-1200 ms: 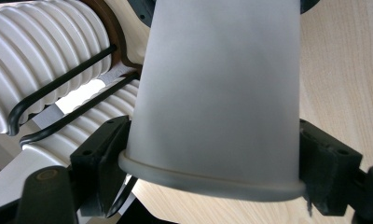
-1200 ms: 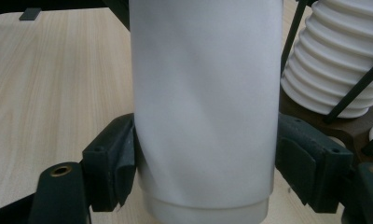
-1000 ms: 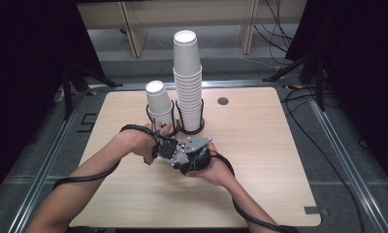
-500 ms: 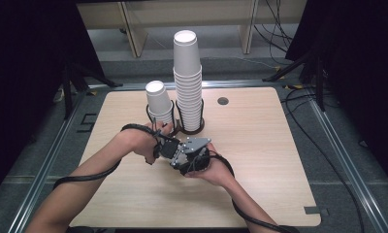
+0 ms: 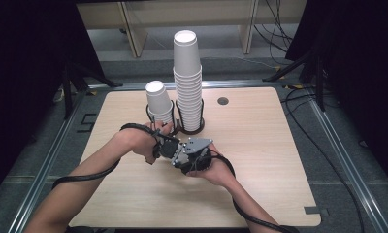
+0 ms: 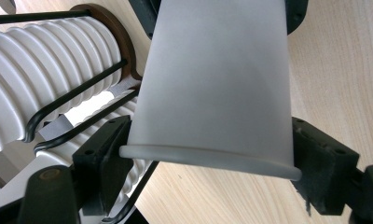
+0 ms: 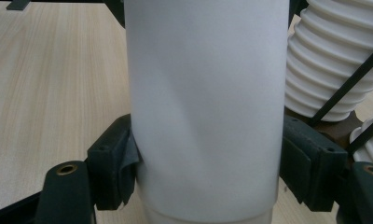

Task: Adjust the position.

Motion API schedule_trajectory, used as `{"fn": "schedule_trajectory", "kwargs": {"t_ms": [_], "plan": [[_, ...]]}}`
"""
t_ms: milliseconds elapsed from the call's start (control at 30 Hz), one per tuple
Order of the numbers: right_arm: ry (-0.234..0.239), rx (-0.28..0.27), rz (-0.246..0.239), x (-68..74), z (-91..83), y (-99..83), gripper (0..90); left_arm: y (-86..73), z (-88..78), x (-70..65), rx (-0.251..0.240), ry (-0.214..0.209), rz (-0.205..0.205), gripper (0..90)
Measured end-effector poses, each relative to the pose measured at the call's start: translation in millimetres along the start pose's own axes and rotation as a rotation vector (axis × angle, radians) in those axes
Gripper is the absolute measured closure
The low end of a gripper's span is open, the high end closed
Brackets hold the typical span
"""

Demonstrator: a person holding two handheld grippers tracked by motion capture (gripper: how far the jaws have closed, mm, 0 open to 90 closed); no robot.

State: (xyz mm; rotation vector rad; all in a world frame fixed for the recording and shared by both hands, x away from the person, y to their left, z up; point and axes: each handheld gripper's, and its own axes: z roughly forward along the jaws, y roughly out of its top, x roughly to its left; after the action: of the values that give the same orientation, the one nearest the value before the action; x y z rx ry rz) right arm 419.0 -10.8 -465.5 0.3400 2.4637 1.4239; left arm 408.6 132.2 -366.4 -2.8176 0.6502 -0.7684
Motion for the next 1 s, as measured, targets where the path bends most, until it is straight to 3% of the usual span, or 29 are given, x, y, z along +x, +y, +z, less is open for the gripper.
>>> {"fn": "schedule_trajectory", "kwargs": {"t_ms": [200, 267, 300, 500, 533, 567, 600, 633, 733, 867, 933, 1000], "plan": [[-0.016, -0.002, -0.026, -0.6, -1.1, -0.8, 28.4, -1.3, -0.7, 0.7, -0.021, -0.007, -0.008, 20.2], [-0.009, 0.009, 0.011, 1.8, -2.7, -1.4, 28.5, -2.1, -1.1, 1.1, -0.035, -0.005, -0.010, 19.8], [-0.014, 0.004, -0.011, 0.6, -2.9, -1.3, 28.5, -2.8, -1.2, 0.6, -0.046, -0.017, -0.025, 19.7], [-0.022, 0.001, -0.015, 1.4, -5.2, -3.1, 28.6, -5.8, -0.7, 1.3, -0.091, -0.011, -0.039, 17.5], [-0.029, 0.002, -0.033, 0.4, -6.2, -3.0, 28.5, -6.5, -0.5, 1.7, -0.099, -0.010, -0.047, 16.7], [-0.026, 0.005, 0.006, 2.5, -6.9, -4.2, 28.5, -7.5, -0.1, 1.9, -0.107, -0.015, -0.063, 15.7], [-0.024, 0.006, 0.002, 2.4, -7.2, -4.7, 28.4, -8.8, 0.1, 2.2, -0.114, -0.014, -0.066, 15.1], [-0.033, -0.001, -0.035, 0.9, -7.1, -4.7, 28.4, -10.3, 0.5, 2.3, -0.126, -0.014, -0.078, 14.0], [-0.042, -0.008, -0.051, 1.2, -8.6, -6.7, 28.3, -15.0, 0.5, 3.4, -0.175, 0.001, -0.095, 10.4], [-0.030, -0.003, -0.043, 3.0, -9.6, -9.8, 28.3, -22.9, 1.7, 2.1, -0.225, 0.000, -0.151, 2.9], [-0.042, -0.010, -0.063, 2.3, -9.7, -11.3, 28.3, -26.7, 2.8, 0.5, -0.265, 0.005, -0.176, 0.8], [-0.039, -0.012, -0.048, 3.4, -11.6, -12.2, 28.2, -30.6, 3.9, -1.7, -0.295, -0.001, -0.217, 0.0]]}}
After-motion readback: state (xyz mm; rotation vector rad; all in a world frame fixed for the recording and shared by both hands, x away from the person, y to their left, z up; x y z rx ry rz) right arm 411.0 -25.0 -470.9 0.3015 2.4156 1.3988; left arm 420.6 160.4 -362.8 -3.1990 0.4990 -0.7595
